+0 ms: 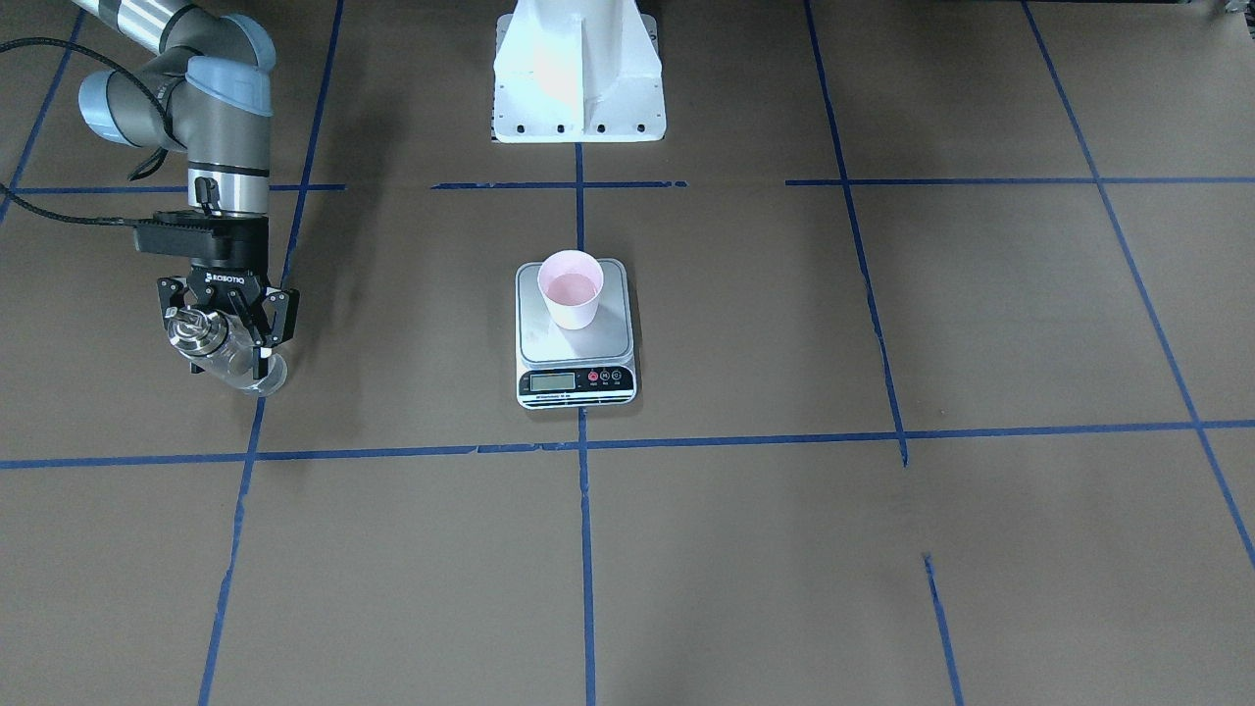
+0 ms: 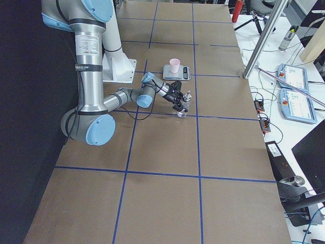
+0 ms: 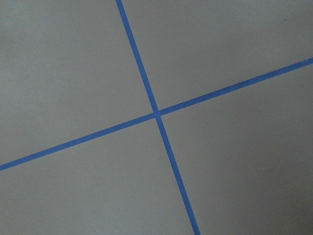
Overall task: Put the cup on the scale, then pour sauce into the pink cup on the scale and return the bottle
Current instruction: 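Lower the glass sauce bottle onto the table with the right gripper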
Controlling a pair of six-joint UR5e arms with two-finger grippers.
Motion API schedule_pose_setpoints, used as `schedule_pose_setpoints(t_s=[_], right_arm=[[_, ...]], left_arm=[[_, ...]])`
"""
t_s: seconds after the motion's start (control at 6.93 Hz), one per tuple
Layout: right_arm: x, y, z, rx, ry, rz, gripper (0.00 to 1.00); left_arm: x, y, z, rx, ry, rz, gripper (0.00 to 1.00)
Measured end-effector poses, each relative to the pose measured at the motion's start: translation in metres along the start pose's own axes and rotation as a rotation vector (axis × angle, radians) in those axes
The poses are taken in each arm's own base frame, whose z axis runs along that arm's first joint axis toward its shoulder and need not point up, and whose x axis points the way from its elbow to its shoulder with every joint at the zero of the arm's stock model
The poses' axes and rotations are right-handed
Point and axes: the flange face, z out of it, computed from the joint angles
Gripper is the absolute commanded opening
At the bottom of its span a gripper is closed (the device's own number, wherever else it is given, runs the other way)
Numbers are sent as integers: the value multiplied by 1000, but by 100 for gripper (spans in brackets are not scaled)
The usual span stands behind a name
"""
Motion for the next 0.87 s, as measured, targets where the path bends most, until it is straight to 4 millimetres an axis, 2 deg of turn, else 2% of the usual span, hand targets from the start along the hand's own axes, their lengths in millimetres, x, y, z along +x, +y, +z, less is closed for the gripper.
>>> schedule_pose_setpoints(t_s=[0.14, 0.29, 0.43, 0.87], right_arm=[[0, 0, 0, -1, -1, -1, 31], [-1, 1, 0, -2, -1, -2, 60], [-1, 1, -1, -4, -2, -2, 65], [-1, 3, -1, -12, -4, -2, 88]], left_arm=[[0, 0, 0, 0, 0, 0, 100], [0, 0, 0, 0, -1, 0, 100], [0, 0, 0, 0, -1, 0, 100], [-1, 0, -1, 1, -1, -1, 100]])
